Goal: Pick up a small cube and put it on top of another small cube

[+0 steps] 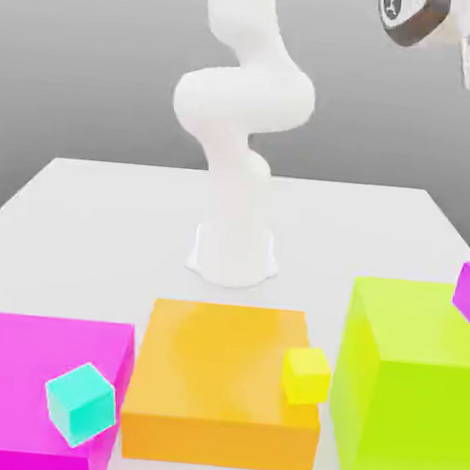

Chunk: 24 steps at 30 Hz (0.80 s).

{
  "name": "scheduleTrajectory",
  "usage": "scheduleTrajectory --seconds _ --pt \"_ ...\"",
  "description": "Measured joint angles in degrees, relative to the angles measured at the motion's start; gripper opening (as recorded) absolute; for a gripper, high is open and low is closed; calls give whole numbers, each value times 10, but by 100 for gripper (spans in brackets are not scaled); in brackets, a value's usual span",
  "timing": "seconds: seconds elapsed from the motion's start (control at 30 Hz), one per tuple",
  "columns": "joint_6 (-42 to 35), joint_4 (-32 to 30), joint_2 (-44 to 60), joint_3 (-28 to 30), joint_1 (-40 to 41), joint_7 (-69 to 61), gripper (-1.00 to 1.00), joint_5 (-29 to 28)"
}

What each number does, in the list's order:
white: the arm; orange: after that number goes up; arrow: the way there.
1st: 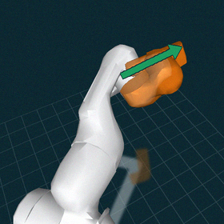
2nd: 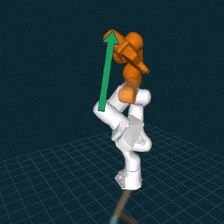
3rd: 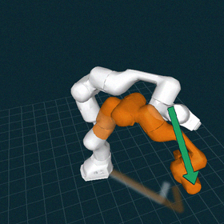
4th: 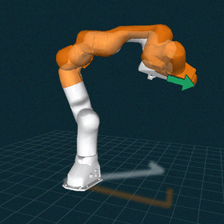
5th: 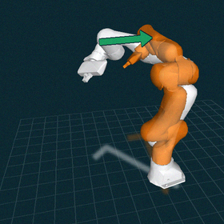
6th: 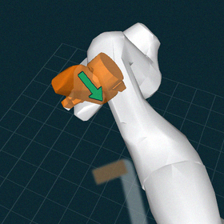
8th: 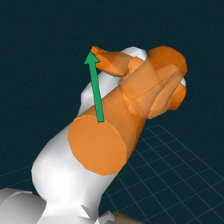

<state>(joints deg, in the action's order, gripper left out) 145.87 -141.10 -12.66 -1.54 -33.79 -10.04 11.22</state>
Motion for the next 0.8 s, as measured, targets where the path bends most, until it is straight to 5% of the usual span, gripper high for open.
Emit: scheduleTrajectory --seconds 0.3,0.77,0.8 --pt "63 -35 129 -36 -75 -198 0 9" --pt "207 -47 334 -8 -131 -266 0 -151" --pt "219 -45 349 -6 -133 -265 -100 -152"
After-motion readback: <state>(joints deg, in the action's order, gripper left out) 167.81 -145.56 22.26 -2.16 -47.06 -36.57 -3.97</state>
